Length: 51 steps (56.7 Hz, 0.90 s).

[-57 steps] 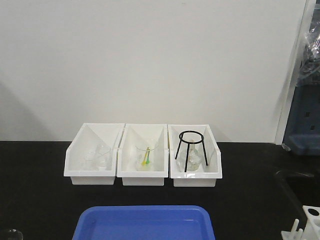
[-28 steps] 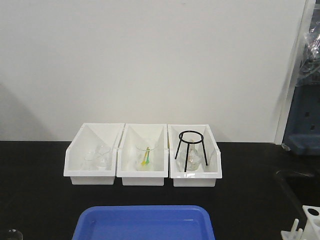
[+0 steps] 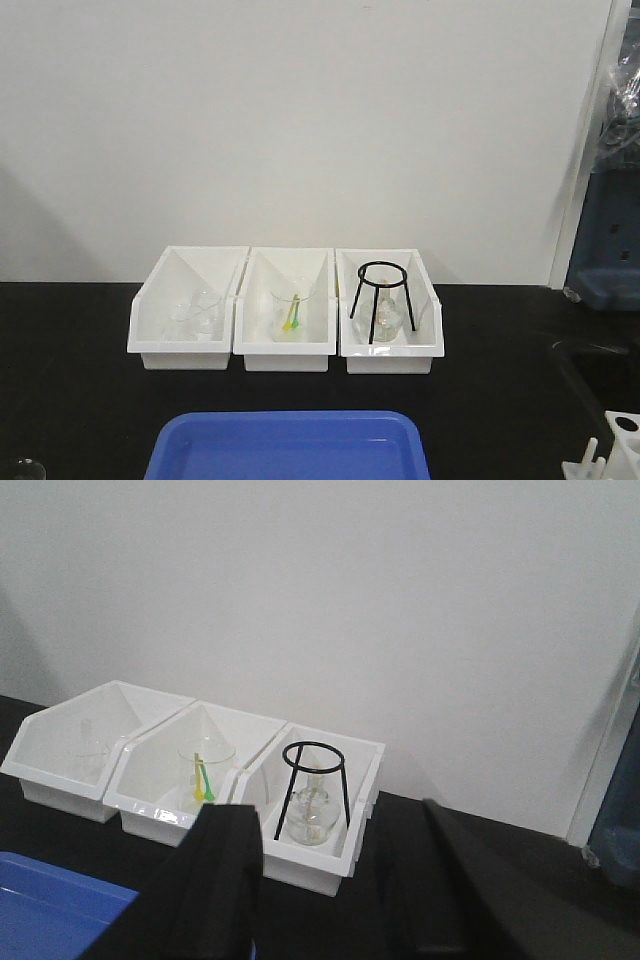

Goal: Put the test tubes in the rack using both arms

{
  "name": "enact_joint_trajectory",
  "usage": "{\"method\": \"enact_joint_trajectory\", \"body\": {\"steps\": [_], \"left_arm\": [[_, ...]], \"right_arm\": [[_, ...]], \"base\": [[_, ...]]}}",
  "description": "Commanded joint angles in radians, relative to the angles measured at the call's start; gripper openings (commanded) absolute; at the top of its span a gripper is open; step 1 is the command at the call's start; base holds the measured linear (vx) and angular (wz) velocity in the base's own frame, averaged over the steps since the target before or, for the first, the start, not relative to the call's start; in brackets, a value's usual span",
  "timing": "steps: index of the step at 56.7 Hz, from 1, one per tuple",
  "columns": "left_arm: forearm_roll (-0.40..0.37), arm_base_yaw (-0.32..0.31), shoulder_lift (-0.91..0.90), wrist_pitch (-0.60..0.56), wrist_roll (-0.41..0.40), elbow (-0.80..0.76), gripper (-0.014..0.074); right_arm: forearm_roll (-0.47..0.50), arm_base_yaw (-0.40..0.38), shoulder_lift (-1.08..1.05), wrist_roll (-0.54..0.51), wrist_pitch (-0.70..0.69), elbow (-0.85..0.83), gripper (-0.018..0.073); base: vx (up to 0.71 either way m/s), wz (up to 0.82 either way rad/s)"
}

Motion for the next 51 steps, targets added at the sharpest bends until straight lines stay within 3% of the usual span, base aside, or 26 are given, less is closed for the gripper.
{"method": "enact_joint_trajectory", "body": {"steps": [1,20,30,37,45,51], "left_arm": [[0.0,-0.005,-0.018,-0.075,-0.005,-0.025,-0.0006],[0.0,-0.005,-0.018,-0.075,-0.005,-0.025,-0.0006],[0.0,-0.005,-0.018,-0.075,-0.005,-0.025,-0.0006],[0.0,-0.005,-0.018,-0.075,-0.005,-0.025,-0.0006],[0.0,-0.005,-0.018,-0.075,-0.005,-0.025,-0.0006],[0.0,-0.005,-0.018,-0.075,-0.005,-0.025,-0.0006]], "right_arm": [[0.008,-0.006,0.007,-0.009,-0.041,-0.033,0.0351],[-0.022,-0.006,0.007,-0.032,-0.059,-0.033,0.0344],[-0.063,-0.006,0.007,0.025,-0.061,-0.033,0.0274],[-0.294,-0.006,-0.002,0.322,-0.056,-0.033,0.0176],[-0.71,-0.006,-0.037,0.814,-0.035,-0.033,0.0047],[-0.964,-0.006,-0.076,1.097,-0.034,-0.013,-0.0015]], "base": [[0.0,0.0],[0.0,0.0],[0.0,0.0],[0.0,0.0],[0.0,0.0],[0.0,0.0]]}}
